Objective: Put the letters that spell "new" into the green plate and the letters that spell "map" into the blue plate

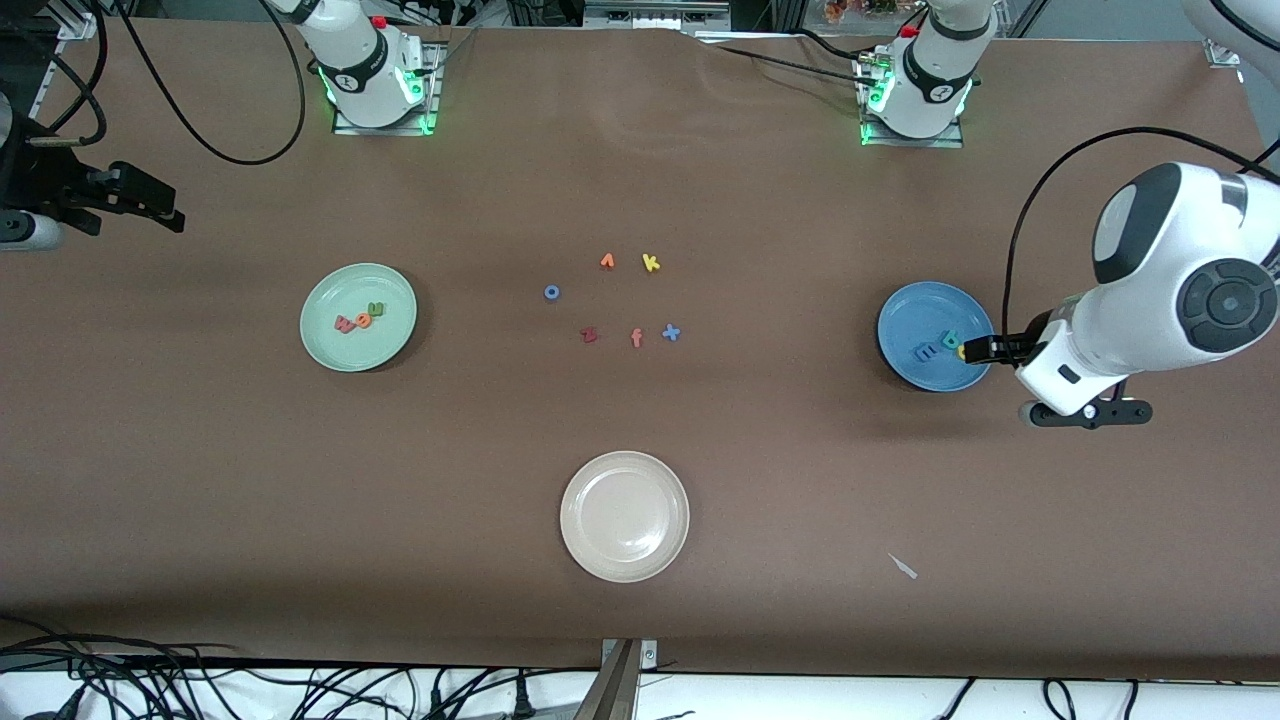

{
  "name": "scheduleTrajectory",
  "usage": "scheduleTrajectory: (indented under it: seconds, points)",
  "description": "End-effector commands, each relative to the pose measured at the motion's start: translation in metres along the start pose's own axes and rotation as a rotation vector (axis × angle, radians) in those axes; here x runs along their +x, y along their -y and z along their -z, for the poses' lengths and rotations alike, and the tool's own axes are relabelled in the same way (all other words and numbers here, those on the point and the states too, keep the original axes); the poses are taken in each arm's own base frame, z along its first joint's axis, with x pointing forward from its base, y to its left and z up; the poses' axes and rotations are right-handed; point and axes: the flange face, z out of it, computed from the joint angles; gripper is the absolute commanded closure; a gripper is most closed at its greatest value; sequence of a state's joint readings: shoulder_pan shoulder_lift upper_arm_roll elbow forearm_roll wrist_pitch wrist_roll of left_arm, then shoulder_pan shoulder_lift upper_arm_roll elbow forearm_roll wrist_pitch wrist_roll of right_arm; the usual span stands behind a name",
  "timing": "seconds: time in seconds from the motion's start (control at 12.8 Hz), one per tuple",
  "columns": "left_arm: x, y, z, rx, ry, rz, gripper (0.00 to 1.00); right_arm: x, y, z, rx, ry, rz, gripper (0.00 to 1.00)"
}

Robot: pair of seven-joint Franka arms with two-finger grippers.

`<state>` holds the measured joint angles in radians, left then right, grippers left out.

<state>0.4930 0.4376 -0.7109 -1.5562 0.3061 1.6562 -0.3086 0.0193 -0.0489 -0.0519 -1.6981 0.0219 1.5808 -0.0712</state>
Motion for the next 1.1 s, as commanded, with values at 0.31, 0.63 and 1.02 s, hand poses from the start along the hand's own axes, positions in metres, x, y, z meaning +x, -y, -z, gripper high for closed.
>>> scheduleTrajectory:
  seconds: [0.31,0.63,1.02]
  points:
    - [0.002,-0.012,0.047,-0.006,-0.021,-0.18,0.0,0.002,0.0,0.006,0.016,-0.005,-0.015,0.0]
    - [0.008,-0.013,0.068,-0.041,-0.054,-0.194,0.01,0.002,0.0,0.006,0.016,-0.007,-0.015,0.0]
    - [0.001,-0.012,0.087,-0.086,-0.091,-0.211,0.02,0.002,0.0,0.009,0.015,-0.014,-0.014,0.0]
